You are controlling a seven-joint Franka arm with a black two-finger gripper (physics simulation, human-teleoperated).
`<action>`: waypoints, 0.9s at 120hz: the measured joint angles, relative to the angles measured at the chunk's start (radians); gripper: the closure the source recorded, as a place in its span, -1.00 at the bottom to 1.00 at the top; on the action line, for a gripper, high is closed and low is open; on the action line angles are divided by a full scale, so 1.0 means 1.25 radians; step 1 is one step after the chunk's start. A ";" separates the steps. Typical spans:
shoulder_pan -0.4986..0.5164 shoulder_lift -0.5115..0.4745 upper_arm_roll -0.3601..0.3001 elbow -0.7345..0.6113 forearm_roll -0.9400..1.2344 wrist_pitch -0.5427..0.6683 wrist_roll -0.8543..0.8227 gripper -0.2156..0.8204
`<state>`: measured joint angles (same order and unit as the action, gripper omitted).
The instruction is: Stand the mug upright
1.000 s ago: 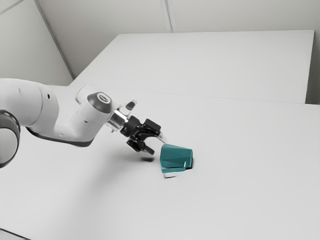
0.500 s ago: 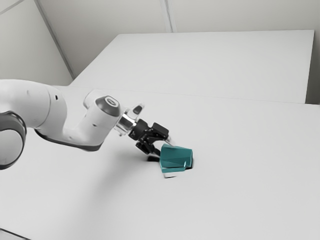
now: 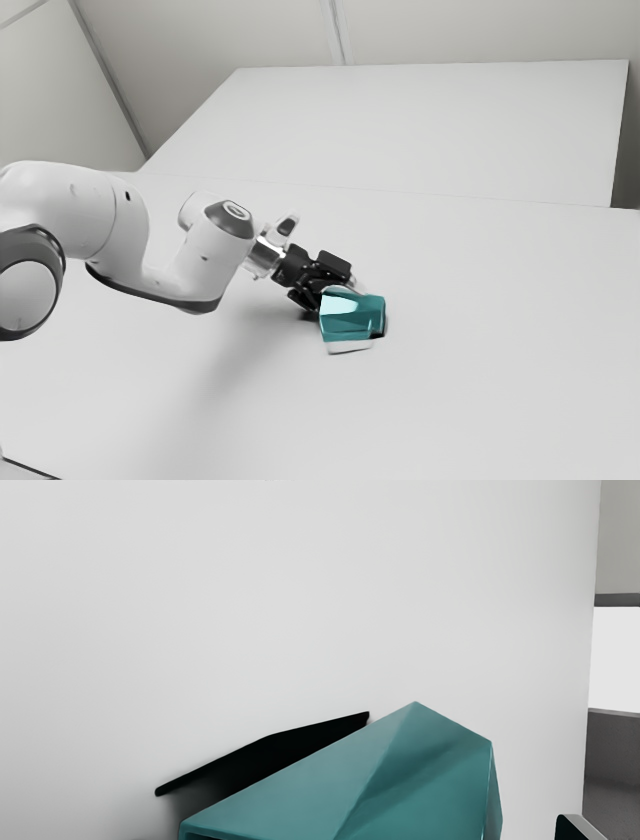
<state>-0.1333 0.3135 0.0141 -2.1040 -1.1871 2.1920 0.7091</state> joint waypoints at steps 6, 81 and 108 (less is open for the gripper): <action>0.000 0.000 -0.001 0.000 -0.003 0.001 0.005 -0.58; 0.002 0.000 -0.005 0.006 -0.010 0.005 0.043 0.31; 0.001 -0.003 -0.016 0.022 -0.018 0.003 0.049 0.68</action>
<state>-0.1322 0.3094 -0.0064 -2.0769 -1.2097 2.1954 0.7699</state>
